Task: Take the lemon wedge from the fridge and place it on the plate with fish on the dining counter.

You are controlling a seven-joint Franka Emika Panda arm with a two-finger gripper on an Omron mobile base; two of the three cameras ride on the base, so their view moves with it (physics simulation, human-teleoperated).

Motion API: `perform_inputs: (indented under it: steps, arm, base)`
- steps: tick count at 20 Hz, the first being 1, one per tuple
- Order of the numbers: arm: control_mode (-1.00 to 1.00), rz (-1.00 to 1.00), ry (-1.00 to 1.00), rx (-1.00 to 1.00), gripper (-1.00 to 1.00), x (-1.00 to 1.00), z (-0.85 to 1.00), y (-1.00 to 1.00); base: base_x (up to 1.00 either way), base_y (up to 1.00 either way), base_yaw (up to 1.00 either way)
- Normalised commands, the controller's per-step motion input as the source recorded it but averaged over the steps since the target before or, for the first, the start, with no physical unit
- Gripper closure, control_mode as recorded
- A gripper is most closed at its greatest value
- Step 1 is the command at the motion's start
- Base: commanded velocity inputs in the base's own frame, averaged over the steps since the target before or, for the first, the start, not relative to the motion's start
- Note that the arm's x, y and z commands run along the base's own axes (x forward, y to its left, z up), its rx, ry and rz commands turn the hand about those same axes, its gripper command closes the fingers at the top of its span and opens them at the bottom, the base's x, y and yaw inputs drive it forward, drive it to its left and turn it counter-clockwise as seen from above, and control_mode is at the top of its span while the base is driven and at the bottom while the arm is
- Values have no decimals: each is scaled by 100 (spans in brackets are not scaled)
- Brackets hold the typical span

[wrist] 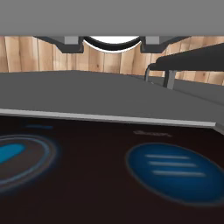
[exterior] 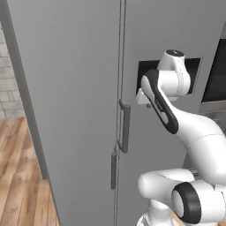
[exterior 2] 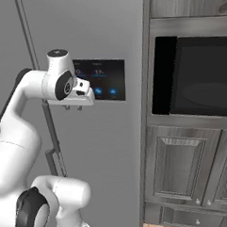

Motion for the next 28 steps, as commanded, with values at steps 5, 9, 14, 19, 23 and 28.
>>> perform_inputs:
  steps: [5, 9, 14, 19, 23, 28]
  arm:
    - [-100, 0, 0, 0, -100, 0, 1, 0]
    - [-100, 0, 0, 0, -100, 0, 0, 0]
    - [-100, 0, 0, 0, -100, 0, 0, 0]
    - [-100, 0, 0, 0, -100, 0, 0, 0]
    - [-100, 0, 0, 0, -100, 0, 0, 0]
    - [-100, 1, -3, -3, -100, -6, 0, 41]
  base:
    - [0, 0, 0]
    - [0, 0, 0]
    - [0, 0, 0]
    - [0, 0, 0]
    - [0, 0, 0]
    - [0, 0, 0]
